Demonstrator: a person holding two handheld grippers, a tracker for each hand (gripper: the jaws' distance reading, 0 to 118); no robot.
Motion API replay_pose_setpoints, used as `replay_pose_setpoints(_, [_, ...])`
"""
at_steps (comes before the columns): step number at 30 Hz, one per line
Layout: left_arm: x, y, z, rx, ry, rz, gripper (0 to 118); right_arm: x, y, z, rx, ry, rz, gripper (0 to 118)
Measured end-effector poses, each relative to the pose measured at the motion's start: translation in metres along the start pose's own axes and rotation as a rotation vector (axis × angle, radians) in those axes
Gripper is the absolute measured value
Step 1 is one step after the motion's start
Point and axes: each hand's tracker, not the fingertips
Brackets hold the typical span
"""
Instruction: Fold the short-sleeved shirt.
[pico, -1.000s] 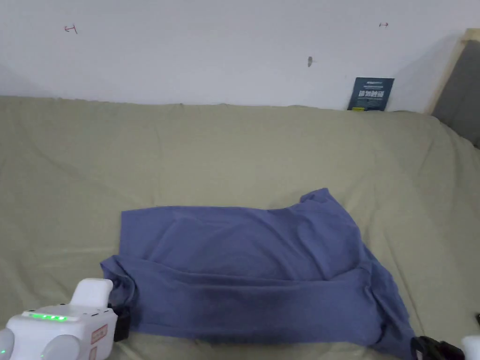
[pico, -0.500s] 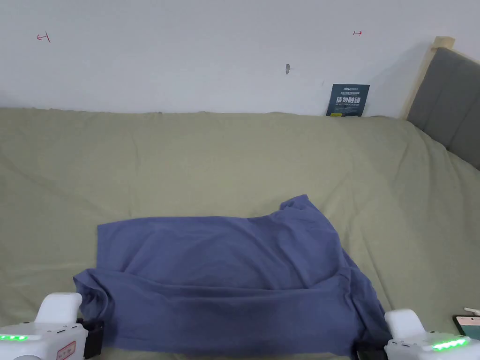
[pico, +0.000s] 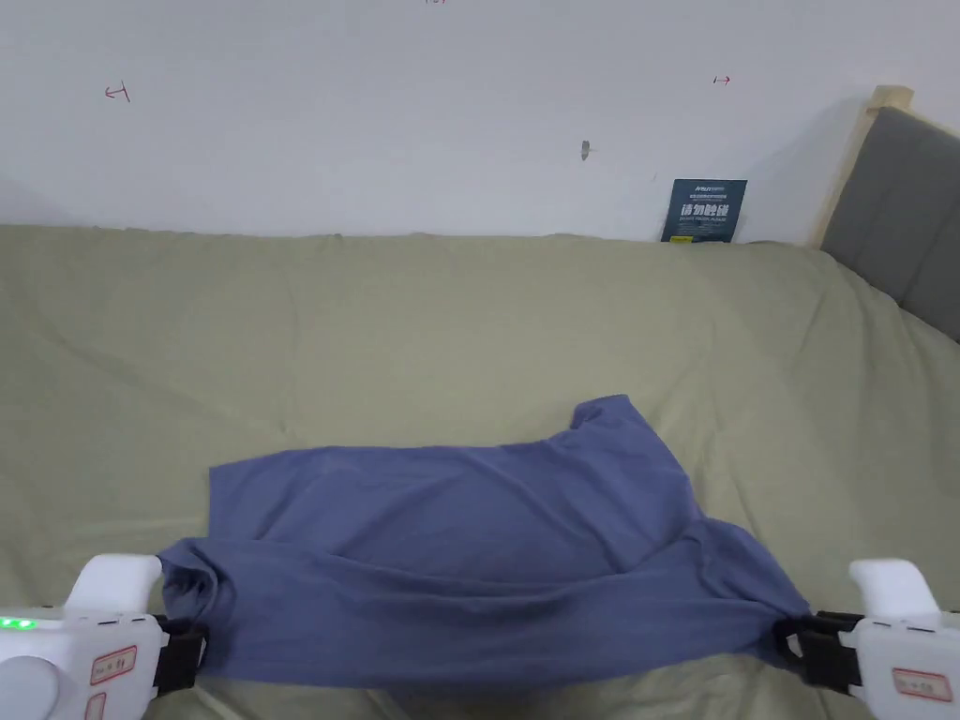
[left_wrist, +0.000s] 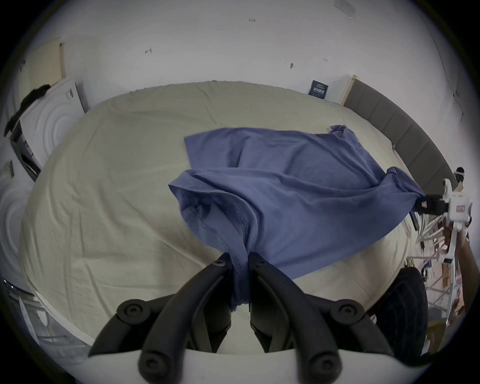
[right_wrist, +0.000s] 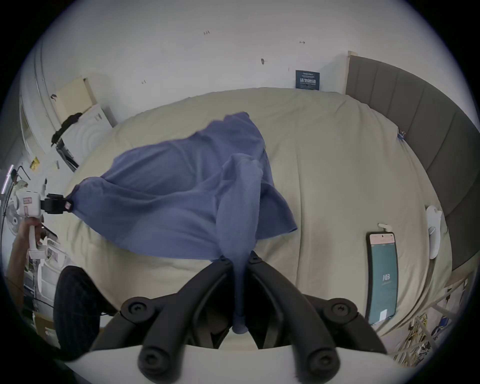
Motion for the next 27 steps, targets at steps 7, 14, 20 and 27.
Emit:
replay_pose_setpoints(7, [-0.016,-0.026,0.038,-0.012,-0.016,-0.002,8,-0.016,-0.016,0.044,-0.014,0.027,0.028,6])
replay_pose_setpoints(14, [-0.022,-0.08,0.012,-0.106,0.011,0.043,8,-0.02,-0.067,0.011,-0.138,0.056,0.01,6])
replay_pose_setpoints(20, [-0.015,-0.095,0.017,0.031,0.074,0.084,86,-0.006,-0.09,-0.007,-0.093,0.031,-0.071,112])
replay_pose_setpoints(27, [0.015,-0.108,0.113,0.545,0.144,0.077,86,-0.061,-0.078,0.079,0.313,0.04,-0.04,112])
